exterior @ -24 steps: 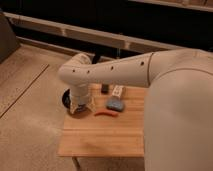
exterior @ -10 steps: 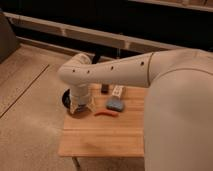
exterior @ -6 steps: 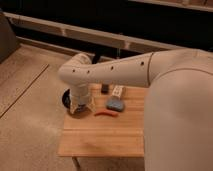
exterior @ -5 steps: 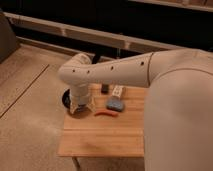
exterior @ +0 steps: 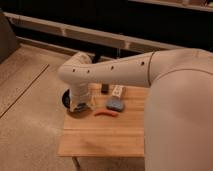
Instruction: Place the pepper in the ceramic cup
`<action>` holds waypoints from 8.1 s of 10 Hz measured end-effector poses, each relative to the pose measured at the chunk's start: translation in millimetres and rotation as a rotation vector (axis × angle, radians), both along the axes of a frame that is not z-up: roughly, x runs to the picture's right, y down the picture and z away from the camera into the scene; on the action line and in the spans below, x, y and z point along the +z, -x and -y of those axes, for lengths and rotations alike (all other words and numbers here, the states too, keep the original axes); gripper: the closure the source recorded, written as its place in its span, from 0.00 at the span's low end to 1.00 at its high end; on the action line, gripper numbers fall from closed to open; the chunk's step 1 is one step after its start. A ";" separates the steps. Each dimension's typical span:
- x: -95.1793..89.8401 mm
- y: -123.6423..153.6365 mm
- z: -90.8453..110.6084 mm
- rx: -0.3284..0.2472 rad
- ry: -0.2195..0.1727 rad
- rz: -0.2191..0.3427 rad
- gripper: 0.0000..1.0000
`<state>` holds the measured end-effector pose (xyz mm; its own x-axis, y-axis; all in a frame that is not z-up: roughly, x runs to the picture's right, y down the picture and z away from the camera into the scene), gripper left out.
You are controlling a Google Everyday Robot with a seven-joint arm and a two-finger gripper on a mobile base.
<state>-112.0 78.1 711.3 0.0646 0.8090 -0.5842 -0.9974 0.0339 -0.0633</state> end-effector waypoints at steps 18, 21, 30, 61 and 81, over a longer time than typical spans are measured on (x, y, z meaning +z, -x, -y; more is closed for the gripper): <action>-11.6 39.2 12.4 -0.495 -0.182 0.353 0.35; -27.3 18.7 -26.5 -0.777 -0.007 0.436 0.35; -42.1 -29.9 -37.8 -1.231 0.287 0.384 0.35; 90.6 -33.8 -12.5 -1.084 -0.064 0.871 0.35; 191.9 -66.4 -65.2 -1.083 0.179 0.925 0.98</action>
